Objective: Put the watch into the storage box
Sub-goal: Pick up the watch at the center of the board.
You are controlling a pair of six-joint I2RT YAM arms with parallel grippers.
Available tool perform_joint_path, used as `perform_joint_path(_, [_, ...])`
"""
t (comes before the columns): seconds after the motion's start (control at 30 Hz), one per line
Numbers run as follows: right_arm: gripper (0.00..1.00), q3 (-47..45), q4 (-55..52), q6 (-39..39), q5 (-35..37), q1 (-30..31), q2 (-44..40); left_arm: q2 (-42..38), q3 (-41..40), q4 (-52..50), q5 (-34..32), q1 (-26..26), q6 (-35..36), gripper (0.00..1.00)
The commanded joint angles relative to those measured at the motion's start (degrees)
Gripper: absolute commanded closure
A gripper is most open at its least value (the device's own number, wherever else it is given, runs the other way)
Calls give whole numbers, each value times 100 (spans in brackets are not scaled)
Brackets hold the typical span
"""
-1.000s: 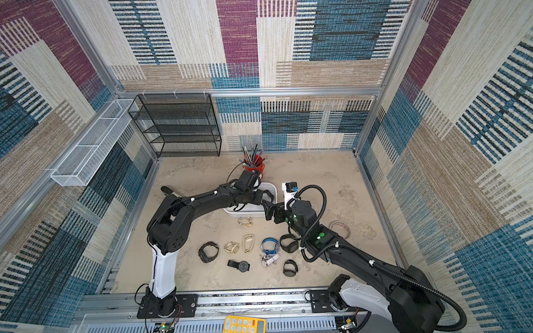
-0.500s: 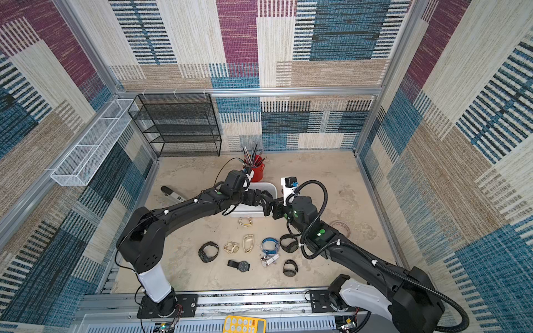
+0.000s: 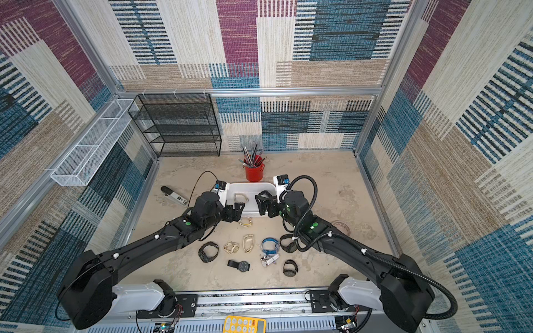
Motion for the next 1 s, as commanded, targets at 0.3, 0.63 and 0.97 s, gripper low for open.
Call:
perform_joint_path(0.3, [9,808,-794,85,-733,71,1353,-2514,-1640,-748,-1606,23,-619,4])
perform_joint_path(0.63, [31,1618,-1334,24,-902,731,2626,-3953,-2230,-1253,-2073,32,-843,2])
perform_joint_path(0.97, [39,2132,-1680,-13,-494,1067,3515,-4248,-2228,-1567,-2070,41,-772,2])
